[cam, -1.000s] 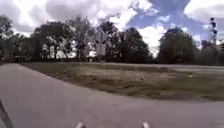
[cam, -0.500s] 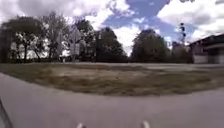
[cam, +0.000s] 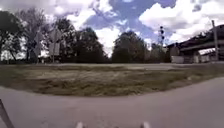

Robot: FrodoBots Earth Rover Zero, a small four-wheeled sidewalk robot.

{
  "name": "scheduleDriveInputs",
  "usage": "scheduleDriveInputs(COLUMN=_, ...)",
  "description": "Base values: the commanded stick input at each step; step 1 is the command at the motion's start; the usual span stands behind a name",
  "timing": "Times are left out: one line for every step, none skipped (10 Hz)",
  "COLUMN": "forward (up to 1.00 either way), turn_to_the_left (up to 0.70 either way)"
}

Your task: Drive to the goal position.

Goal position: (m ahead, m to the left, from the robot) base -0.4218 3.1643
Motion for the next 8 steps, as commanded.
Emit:
scheduleDriveInputs(forward=0.00, turn_to_the_left=-0.45)
scheduleDriveInputs(forward=0.00, turn_to_the_left=-0.45)
scheduleDriveInputs(forward=0.00, turn_to_the_left=-0.45)
scheduleDriveInputs(forward=0.00, turn_to_the_left=-0.45)
scheduleDriveInputs(forward=0.00, turn_to_the_left=-0.45)
scheduleDriveInputs(forward=0.00, turn_to_the_left=-0.45)
scheduleDriveInputs(forward=0.00, turn_to_the_left=-0.45)
scheduleDriveInputs(forward=0.00, turn_to_the_left=-0.45)
